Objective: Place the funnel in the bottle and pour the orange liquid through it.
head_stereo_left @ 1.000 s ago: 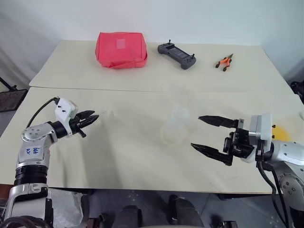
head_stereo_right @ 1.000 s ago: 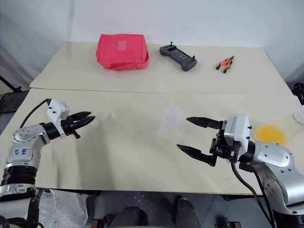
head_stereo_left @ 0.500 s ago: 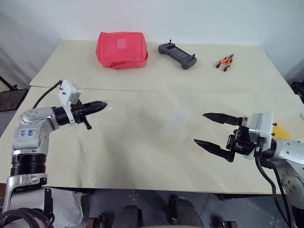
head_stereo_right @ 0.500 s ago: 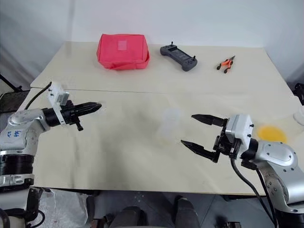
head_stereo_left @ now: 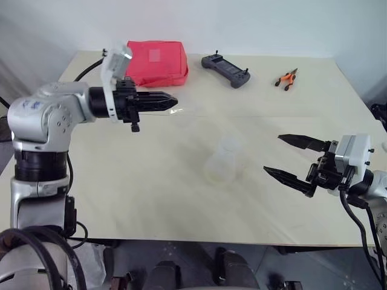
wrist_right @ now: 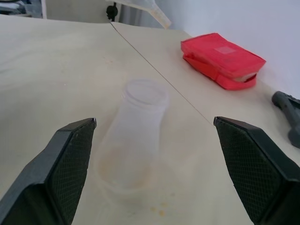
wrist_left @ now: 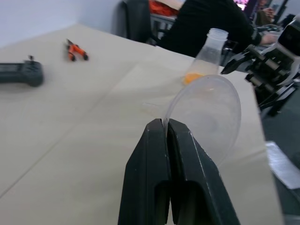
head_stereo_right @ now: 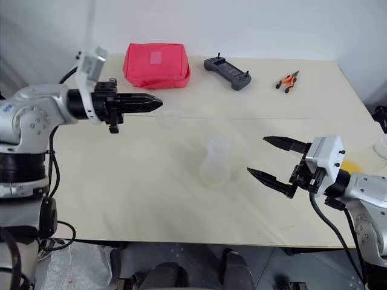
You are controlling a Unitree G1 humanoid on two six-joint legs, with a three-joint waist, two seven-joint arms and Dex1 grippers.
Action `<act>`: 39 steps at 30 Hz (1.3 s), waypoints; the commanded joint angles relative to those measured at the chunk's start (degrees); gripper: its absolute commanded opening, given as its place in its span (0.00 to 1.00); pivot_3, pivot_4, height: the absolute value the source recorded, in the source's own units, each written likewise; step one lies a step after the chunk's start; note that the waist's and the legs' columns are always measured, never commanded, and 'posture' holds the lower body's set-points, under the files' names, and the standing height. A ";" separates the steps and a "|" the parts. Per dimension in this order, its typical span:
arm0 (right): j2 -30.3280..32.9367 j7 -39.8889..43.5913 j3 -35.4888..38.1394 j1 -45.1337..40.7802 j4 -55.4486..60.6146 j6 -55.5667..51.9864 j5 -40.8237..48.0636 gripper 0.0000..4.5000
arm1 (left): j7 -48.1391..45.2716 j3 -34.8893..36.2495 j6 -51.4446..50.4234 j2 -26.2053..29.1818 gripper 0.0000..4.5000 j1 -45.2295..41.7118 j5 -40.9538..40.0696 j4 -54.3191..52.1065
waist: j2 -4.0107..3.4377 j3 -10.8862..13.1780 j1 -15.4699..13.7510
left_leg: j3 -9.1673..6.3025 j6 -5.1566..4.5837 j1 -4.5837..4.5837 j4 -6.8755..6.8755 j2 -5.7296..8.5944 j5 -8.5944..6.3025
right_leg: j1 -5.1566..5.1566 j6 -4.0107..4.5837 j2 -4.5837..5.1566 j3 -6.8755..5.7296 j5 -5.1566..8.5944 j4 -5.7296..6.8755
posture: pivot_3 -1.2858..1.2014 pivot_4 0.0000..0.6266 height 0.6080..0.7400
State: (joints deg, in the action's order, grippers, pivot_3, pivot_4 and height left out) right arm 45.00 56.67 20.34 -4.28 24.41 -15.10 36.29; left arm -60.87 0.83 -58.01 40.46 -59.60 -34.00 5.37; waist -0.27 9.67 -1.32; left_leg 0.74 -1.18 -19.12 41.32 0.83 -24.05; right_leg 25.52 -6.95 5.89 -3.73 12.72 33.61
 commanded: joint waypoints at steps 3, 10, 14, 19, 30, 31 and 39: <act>-0.64 -1.95 1.25 1.31 3.13 1.00 -0.24 0.94 | 0.19 -2.87 -8.78 -1.38 0.01 -7.61 -1.52 3.25 | 0.02 0.03 -0.04 | 0.00 0.00 -0.03 0.01 -0.01 0.00 | 0.01 0.00 -0.04 0.01 0.00 -0.01 | 0.52 0.24 1.00; -1.74 -3.60 1.73 3.72 5.00 1.46 -0.48 0.94 | -1.34 -4.17 -17.44 -5.68 0.01 -19.07 -2.47 14.77 | 0.05 0.05 0.00 | 0.01 -0.01 -0.06 0.03 0.02 0.01 | 0.01 -0.01 -0.05 0.03 0.00 -0.02 | 0.52 0.24 1.00; -1.78 -3.47 1.86 4.20 4.73 2.21 -0.90 0.94 | -6.68 -11.01 -19.56 -5.39 0.01 -22.07 -1.37 18.16 | 0.04 0.05 0.03 | 0.06 0.00 -0.04 0.02 0.02 0.01 | 0.01 -0.01 -0.06 0.04 0.00 -0.02 | 0.52 0.24 1.00; -1.31 -3.41 2.74 4.07 3.66 3.27 -1.11 0.94 | -15.05 -21.51 -18.54 -4.31 0.01 -24.35 0.85 20.68 | 0.04 0.06 0.01 | 0.27 0.01 -0.04 0.04 0.01 0.01 | 0.01 -0.01 -0.08 0.06 0.00 0.00 | 0.52 0.24 1.00; -2.59 -4.79 3.16 6.91 4.80 5.28 -1.97 0.94 | -21.52 -27.93 -9.80 -8.74 0.01 -27.84 8.64 29.64 | 0.09 0.14 -0.12 | 0.30 -0.02 -0.07 0.02 0.01 0.01 | 0.01 -0.01 -0.10 0.09 0.00 -0.06 | 0.52 0.24 1.00; -2.76 -5.00 3.13 7.21 5.02 5.40 -2.01 0.94 | -22.30 -28.52 -8.81 -9.39 0.01 -28.14 9.56 30.53 | 0.09 0.14 -0.13 | 0.30 -0.03 -0.07 0.02 0.01 0.01 | 0.01 -0.01 -0.10 0.09 0.00 -0.06 | 0.52 0.24 1.00; -3.66 -6.20 2.85 9.11 6.40 6.39 -2.53 0.94 | -28.31 -32.63 -1.12 -14.85 0.01 -31.62 16.43 38.38 | 0.14 0.21 -0.24 | 0.36 -0.08 -0.07 0.01 0.01 0.00 | 0.02 -0.01 -0.11 0.13 -0.01 -0.07 | 0.52 0.24 1.00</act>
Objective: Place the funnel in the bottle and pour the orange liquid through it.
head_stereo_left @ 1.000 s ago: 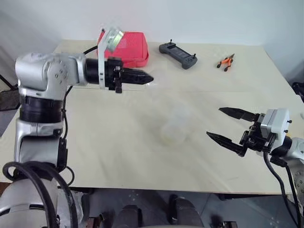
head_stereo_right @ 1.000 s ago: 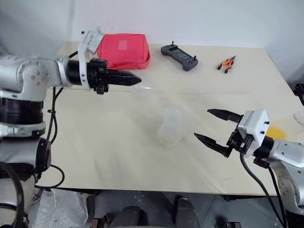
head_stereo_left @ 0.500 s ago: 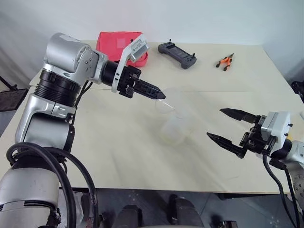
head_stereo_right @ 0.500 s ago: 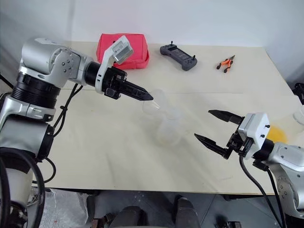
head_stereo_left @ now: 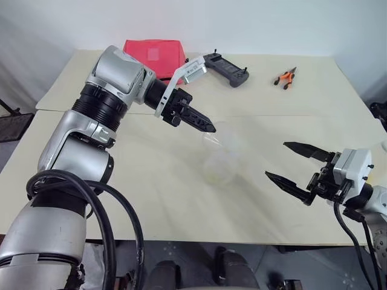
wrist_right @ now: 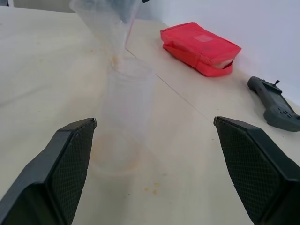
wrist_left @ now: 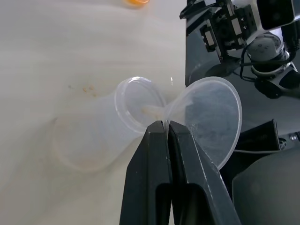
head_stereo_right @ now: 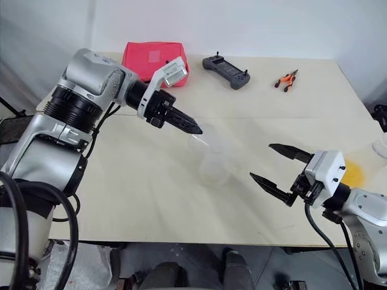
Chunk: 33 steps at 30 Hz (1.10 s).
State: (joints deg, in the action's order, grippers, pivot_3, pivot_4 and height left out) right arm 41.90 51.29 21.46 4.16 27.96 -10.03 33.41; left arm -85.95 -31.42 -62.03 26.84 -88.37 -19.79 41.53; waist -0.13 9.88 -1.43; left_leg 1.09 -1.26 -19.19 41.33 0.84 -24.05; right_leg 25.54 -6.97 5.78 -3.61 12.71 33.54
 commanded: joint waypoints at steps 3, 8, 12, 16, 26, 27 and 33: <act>-0.75 -1.18 1.99 1.38 3.38 1.45 0.32 0.94 | -3.38 0.58 4.72 -3.41 0.15 -4.78 3.96 6.72 | 0.02 0.01 -0.09 | 0.00 -0.06 -0.02 0.01 0.02 -0.01 | 0.00 -0.02 0.00 0.03 -0.01 -0.01 | 0.52 0.24 1.00; -0.56 -1.47 2.89 2.39 3.70 1.47 0.38 0.94 | -4.33 2.37 6.74 -4.90 0.50 -6.91 5.55 11.15 | 0.03 0.02 0.02 | 0.05 -0.13 0.00 -0.01 0.02 -0.04 | 0.00 -0.03 0.00 0.05 -0.01 -0.03 | 0.52 0.24 1.00; -0.37 -1.30 4.04 3.33 3.89 1.39 0.70 0.94 | -5.18 3.92 6.48 -5.15 0.79 -7.70 5.61 11.88 | 0.04 0.02 -0.07 | 0.05 -0.14 -0.02 0.01 0.02 -0.05 | 0.00 -0.03 0.00 0.05 -0.02 -0.03 | 0.52 0.24 1.00; 0.07 -1.60 4.80 3.26 4.14 0.75 0.85 0.94 | -4.42 6.18 5.68 -3.90 1.00 -6.72 5.10 9.83 | 0.04 0.03 -0.01 | 0.06 -0.16 -0.01 0.01 0.02 -0.06 | 0.00 -0.05 0.01 0.07 -0.03 -0.03 | 0.52 0.24 1.00; -3.53 -10.15 8.70 7.70 9.97 -2.32 0.38 0.94 | 4.98 14.91 0.44 7.11 1.00 9.35 2.22 -12.02 | -0.02 0.02 0.10 | -0.21 -0.13 0.06 0.06 -0.06 -0.05 | 0.04 -0.05 0.00 0.20 -0.03 0.09 | 0.52 0.24 1.00; -4.37 -11.81 8.99 8.47 11.32 -2.92 0.40 0.94 | 6.47 16.16 0.21 7.86 1.00 11.56 2.04 -14.52 | -0.02 0.02 0.08 | -0.32 -0.13 0.05 0.09 -0.06 -0.05 | 0.06 -0.05 0.01 0.24 -0.03 0.12 | 0.52 0.24 1.00; -11.40 -22.90 9.27 12.58 17.67 -5.53 -1.13 0.94 | 17.53 27.43 7.47 9.58 1.00 28.12 0.38 -29.89 | -0.03 0.02 -0.10 | -0.47 -0.10 0.01 0.16 -0.20 -0.04 | 0.09 -0.05 0.17 0.23 -0.03 0.20 | 0.52 0.24 1.00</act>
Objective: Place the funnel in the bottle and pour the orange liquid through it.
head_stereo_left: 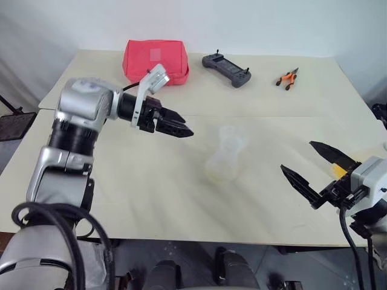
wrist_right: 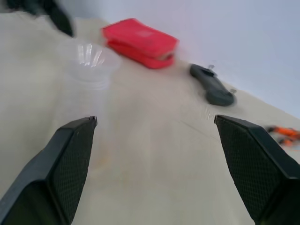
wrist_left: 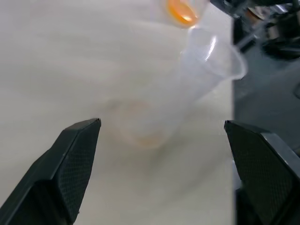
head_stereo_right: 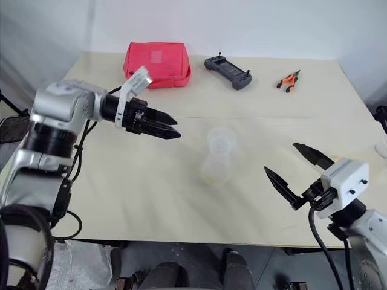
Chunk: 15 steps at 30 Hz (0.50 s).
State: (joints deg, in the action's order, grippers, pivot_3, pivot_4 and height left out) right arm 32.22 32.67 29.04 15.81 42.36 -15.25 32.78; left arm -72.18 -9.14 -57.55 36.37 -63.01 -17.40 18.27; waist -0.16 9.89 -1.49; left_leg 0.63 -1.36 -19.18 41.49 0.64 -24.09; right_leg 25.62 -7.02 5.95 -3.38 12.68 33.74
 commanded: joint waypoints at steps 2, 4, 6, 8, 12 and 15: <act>-3.56 -7.21 1.21 1.85 4.44 -0.68 -1.83 0.94 | 5.43 7.16 3.92 0.53 1.00 6.62 -2.77 -9.40 | 0.00 0.00 -0.04 | 0.00 0.00 -0.02 0.07 0.25 0.00 | -0.02 -0.03 0.04 -0.01 -0.02 0.02 | 0.52 0.24 1.00; -6.06 -11.48 0.54 2.76 6.02 -1.65 -3.84 0.94 | 8.87 10.24 8.22 -0.51 1.00 11.65 -2.70 -10.56 | -0.03 -0.02 0.01 | 0.00 -0.01 0.00 0.08 0.32 0.00 | -0.02 -0.03 0.07 0.01 -0.02 0.05 | 0.52 0.24 1.00; -9.34 -16.32 -1.40 4.01 8.60 -3.29 -6.04 0.94 | 10.99 13.83 14.53 -2.50 1.00 17.48 -3.63 -11.33 | -0.13 -0.08 0.11 | 0.01 0.00 0.06 0.06 0.30 0.00 | -0.03 -0.03 0.05 0.03 -0.02 0.07 | 0.52 0.24 1.00; -11.68 -19.16 -3.10 5.73 10.57 -4.13 -8.39 0.94 | 10.86 15.55 20.91 -4.37 1.00 22.45 -4.62 -12.46 | -0.17 -0.10 0.14 | 0.03 0.05 0.11 0.03 0.28 0.03 | -0.02 -0.02 0.04 0.03 -0.01 0.10 | 0.52 0.24 1.00; -16.02 -23.38 -5.41 8.84 12.45 -4.87 -11.15 0.94 | 4.17 17.45 35.43 -9.01 1.00 28.29 -8.63 -12.44 | -0.14 -0.11 -0.13 | 0.05 0.05 0.04 0.10 0.33 0.04 | -0.02 -0.03 0.05 0.02 -0.02 0.09 | 0.52 0.24 1.00; -19.87 -28.50 -8.30 10.33 13.83 -5.40 -15.91 0.94 | -0.07 19.14 42.87 -12.45 1.00 29.38 -12.14 -9.59 | -0.12 -0.12 -0.15 | 0.01 0.06 0.06 0.09 0.32 0.04 | -0.04 -0.02 0.04 -0.03 -0.01 0.09 | 0.52 0.24 1.00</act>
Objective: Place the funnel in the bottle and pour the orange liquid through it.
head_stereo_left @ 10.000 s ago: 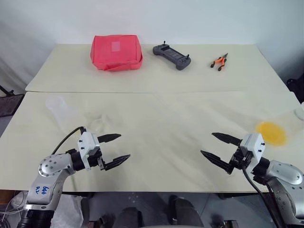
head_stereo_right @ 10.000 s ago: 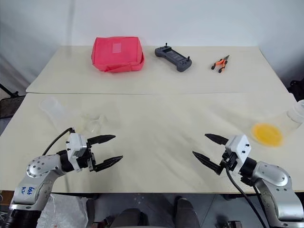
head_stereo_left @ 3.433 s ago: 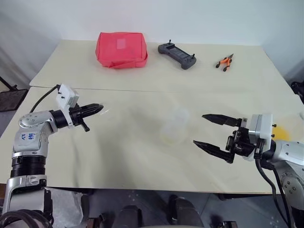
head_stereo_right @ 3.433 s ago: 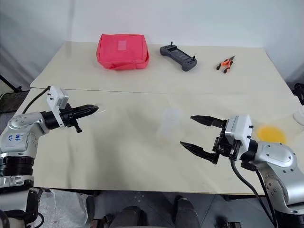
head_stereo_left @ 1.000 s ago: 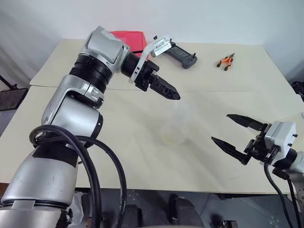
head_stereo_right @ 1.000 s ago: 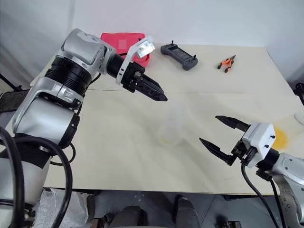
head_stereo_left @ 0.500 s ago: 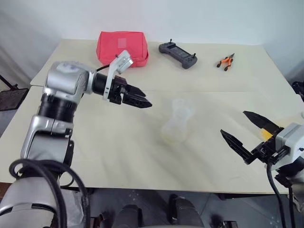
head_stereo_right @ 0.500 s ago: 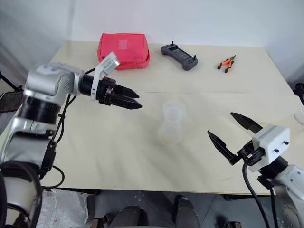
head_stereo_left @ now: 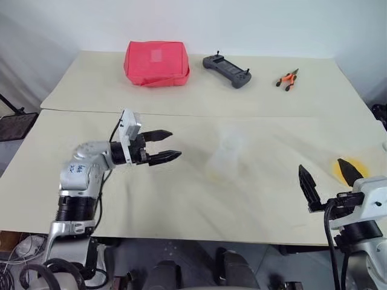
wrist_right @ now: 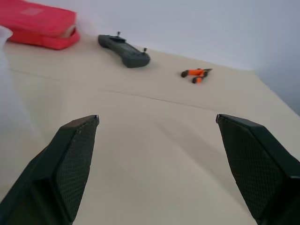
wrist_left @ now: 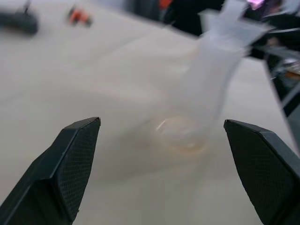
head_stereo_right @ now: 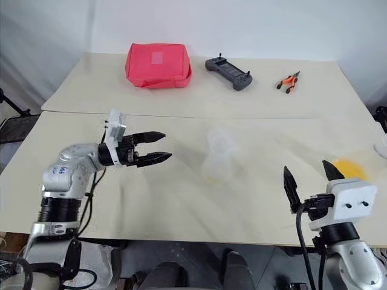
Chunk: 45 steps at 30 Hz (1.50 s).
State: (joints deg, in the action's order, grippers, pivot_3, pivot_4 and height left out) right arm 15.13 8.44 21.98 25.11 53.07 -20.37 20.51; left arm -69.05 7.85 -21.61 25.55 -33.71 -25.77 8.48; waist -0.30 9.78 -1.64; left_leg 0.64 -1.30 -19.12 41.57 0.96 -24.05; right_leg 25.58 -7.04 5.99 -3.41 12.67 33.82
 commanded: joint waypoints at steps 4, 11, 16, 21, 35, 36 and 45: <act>-6.00 -8.67 -1.26 2.61 3.96 0.53 -7.27 0.94 | -6.31 1.81 11.66 -3.45 1.00 0.73 -5.42 1.75 | 0.08 -0.05 0.02 | 0.04 0.08 -0.03 -0.22 -0.10 0.04 | 0.00 0.14 -0.15 -0.23 0.08 -0.07 | 0.52 0.24 1.00; -8.39 -13.41 1.70 1.28 2.77 -0.09 -12.17 0.94 | -8.97 1.25 15.51 -5.36 1.00 2.76 -7.06 2.63 | 0.08 -0.05 0.14 | 0.01 0.19 -0.02 -0.56 -0.20 0.05 | 0.02 0.54 -0.27 -0.58 0.31 -0.08 | 0.52 0.24 1.00; -4.83 -15.94 7.17 -8.02 -2.14 -4.18 -12.11 0.94 | -8.99 -0.43 15.92 -5.39 1.00 3.54 -6.18 2.77 | 0.40 -0.14 0.23 | -0.08 0.15 -0.06 -0.55 -0.21 0.02 | -0.04 0.56 -0.28 -0.65 0.31 -0.18 | 0.52 0.24 1.00; 0.24 -14.63 13.72 -15.68 -9.80 -5.72 -11.09 0.94 | -8.99 -2.11 16.43 -5.16 1.00 4.62 -5.84 1.73 | 0.17 -0.17 0.30 | 0.04 -0.03 0.09 -0.49 -0.09 -0.07 | -0.04 0.52 -0.20 -0.23 0.29 -0.15 | 0.52 0.24 1.00; 8.42 -11.34 14.11 -28.02 -21.65 -6.77 -11.04 0.94 | -4.80 -2.17 14.65 -4.66 1.00 8.71 -7.28 -4.53 | 0.08 -0.17 0.52 | 0.49 -0.06 0.57 -0.44 -0.17 -0.04 | -0.13 0.22 -0.30 0.46 0.12 0.05 | 0.52 0.24 1.00; 8.93 -11.30 13.92 -29.12 -22.68 -6.77 -11.19 0.94 | -4.41 -2.31 14.76 -4.90 1.00 8.68 -7.20 -4.59 | 0.07 -0.17 0.55 | 0.52 -0.07 0.58 -0.44 -0.17 -0.04 | -0.13 0.20 -0.30 0.49 0.11 0.04 | 0.52 0.24 1.00; 9.42 -11.76 13.15 -30.99 -23.97 -6.61 -12.16 0.94 | -3.47 -2.13 14.83 -4.65 1.00 9.02 -7.29 -4.97 | 0.05 -0.16 0.47 | 0.61 -0.15 0.58 -0.55 -0.15 -0.06 | -0.11 0.14 -0.29 0.58 0.08 -0.06 | 0.52 0.24 1.00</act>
State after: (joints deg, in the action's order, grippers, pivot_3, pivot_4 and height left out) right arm 23.79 -2.95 34.54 -5.86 27.54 -27.72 9.24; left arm -72.72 5.46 -7.02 20.64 -24.80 -31.58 5.40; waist -0.25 9.62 -1.16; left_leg 1.27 -1.46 -18.53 41.03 0.82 -24.11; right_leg 25.47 -6.90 5.70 -2.82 12.75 33.76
